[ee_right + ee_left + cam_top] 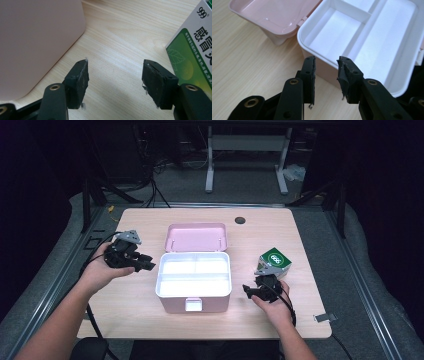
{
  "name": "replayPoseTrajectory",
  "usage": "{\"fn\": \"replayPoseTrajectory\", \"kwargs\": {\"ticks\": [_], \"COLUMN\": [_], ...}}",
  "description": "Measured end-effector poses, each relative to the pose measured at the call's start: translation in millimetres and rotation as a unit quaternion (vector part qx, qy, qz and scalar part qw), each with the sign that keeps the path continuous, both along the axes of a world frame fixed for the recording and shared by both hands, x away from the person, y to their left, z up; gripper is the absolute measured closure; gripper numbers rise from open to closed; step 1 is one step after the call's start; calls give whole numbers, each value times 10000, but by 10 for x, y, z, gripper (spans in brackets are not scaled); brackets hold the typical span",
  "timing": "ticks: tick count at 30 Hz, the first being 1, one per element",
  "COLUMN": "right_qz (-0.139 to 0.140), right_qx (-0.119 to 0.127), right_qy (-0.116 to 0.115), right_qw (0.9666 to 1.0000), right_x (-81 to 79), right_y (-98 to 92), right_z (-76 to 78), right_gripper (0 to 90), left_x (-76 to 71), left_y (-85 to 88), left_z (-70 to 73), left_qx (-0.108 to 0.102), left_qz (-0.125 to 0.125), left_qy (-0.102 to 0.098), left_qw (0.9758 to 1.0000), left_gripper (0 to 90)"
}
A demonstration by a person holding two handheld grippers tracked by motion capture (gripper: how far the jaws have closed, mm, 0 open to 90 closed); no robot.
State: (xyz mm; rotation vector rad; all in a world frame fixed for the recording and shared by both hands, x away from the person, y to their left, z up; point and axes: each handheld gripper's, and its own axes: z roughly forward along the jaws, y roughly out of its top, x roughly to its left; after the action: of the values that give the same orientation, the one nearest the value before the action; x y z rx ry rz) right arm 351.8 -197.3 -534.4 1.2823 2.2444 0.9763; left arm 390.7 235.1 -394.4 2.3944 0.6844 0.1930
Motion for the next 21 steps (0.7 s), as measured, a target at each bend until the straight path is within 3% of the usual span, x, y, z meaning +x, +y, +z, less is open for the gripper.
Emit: {"fn": "replayPoseTrajectory", "kwargs": {"ticks": [6, 12, 21], "right_qz": [18, -1, 12], "right_qx": [40, 1, -4], "right_qy": [-3, -15, 4], "right_qw": [10000, 10000, 10000], "right_x": [5, 1, 7], "right_y": [-6, -13, -13], "right_z": [0, 3, -2], "right_gripper": [375, 375, 376], "left_x": [66, 116, 161], "left_y": [-206, -420, -692], "left_z": [58, 34, 19], "left_qx": [358, 744, 1043], "left_qz": [-445, -778, -1256], "left_qy": [135, 212, 259], "left_qw": [9983, 9940, 9862], "left_gripper": [687, 686, 687]}}
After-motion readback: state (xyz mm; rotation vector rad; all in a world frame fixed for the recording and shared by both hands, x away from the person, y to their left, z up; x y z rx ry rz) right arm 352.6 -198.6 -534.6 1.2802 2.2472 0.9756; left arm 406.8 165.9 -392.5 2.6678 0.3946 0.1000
